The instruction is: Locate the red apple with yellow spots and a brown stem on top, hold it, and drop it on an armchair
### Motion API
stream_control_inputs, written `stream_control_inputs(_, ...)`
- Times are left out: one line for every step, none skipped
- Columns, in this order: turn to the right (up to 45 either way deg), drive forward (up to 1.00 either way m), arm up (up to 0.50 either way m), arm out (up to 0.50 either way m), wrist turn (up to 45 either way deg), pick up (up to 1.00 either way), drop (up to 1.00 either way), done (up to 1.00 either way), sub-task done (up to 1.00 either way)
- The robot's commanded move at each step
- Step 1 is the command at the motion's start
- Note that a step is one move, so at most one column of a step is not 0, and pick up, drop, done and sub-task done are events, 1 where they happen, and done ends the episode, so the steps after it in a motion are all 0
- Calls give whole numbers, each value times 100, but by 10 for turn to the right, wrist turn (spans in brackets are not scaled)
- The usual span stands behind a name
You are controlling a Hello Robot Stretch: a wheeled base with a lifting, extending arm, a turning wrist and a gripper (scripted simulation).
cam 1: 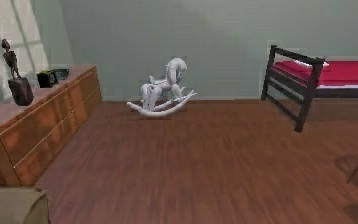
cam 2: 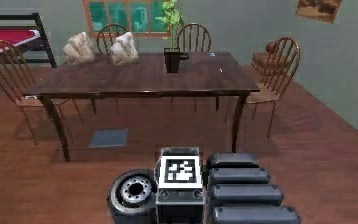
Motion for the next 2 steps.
stream_control_inputs(-450,0,0,0,0,0,0,0,0)
stream_control_inputs(-420,0,0,0,0,0,0,0,0)
